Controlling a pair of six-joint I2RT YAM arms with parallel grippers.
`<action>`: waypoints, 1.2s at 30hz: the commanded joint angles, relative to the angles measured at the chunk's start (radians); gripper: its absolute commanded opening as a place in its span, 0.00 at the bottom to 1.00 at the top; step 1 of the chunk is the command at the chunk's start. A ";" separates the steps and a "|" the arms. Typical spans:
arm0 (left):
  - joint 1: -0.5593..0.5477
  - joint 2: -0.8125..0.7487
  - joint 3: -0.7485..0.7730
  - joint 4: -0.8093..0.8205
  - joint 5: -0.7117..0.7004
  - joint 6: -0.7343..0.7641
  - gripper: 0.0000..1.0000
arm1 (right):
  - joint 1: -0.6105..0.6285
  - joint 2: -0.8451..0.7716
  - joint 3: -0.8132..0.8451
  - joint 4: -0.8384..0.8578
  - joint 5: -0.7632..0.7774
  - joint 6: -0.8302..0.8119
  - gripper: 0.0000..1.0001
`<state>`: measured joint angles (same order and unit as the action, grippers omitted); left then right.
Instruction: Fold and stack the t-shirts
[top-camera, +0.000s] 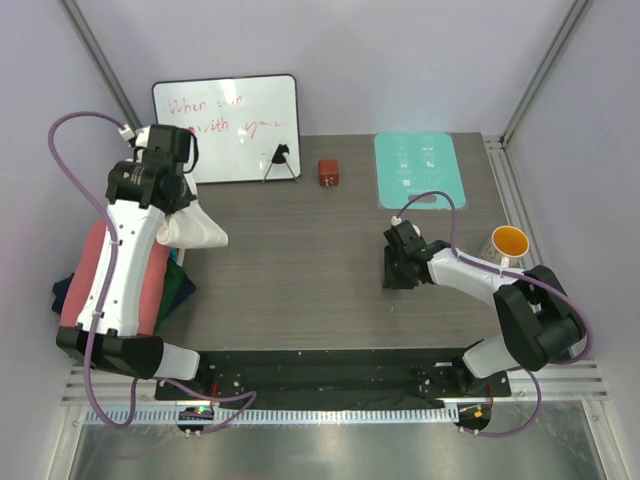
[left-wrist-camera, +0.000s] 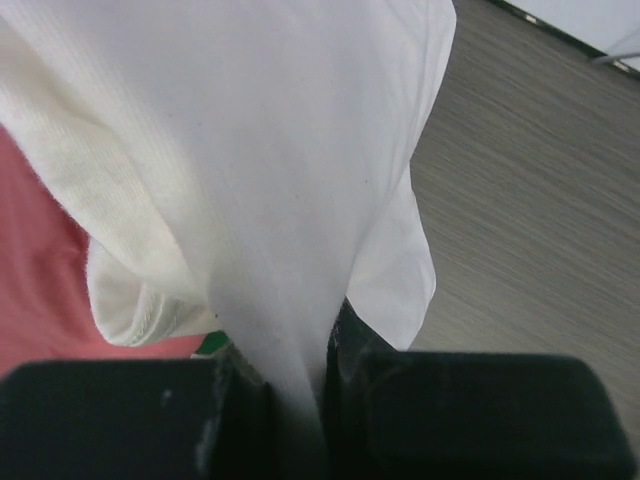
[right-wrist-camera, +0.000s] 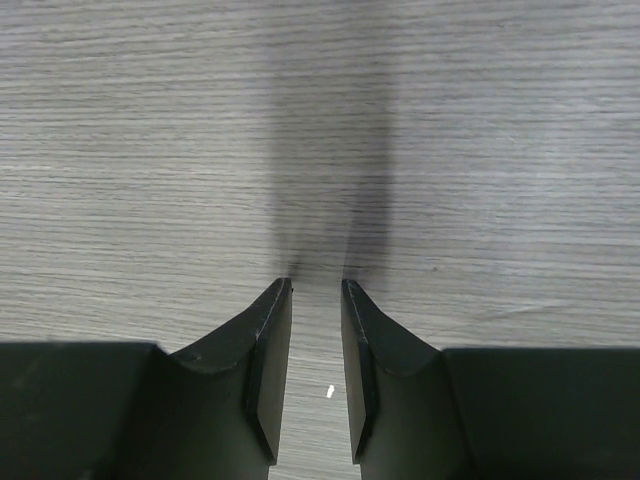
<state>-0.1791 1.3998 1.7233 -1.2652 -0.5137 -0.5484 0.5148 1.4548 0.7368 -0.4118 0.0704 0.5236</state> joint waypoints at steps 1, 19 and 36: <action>0.012 -0.034 0.075 -0.154 -0.111 -0.015 0.00 | -0.009 0.013 0.004 0.041 -0.037 -0.014 0.32; 0.213 -0.266 -0.018 -0.247 -0.289 -0.027 0.00 | -0.041 0.032 0.013 0.057 -0.136 -0.043 0.32; 0.276 -0.331 -0.230 -0.316 -0.295 -0.073 0.01 | -0.056 0.116 0.026 0.079 -0.221 -0.039 0.31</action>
<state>0.0727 1.1160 1.5936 -1.3693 -0.7967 -0.5774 0.4583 1.5280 0.7662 -0.3180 -0.1486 0.4957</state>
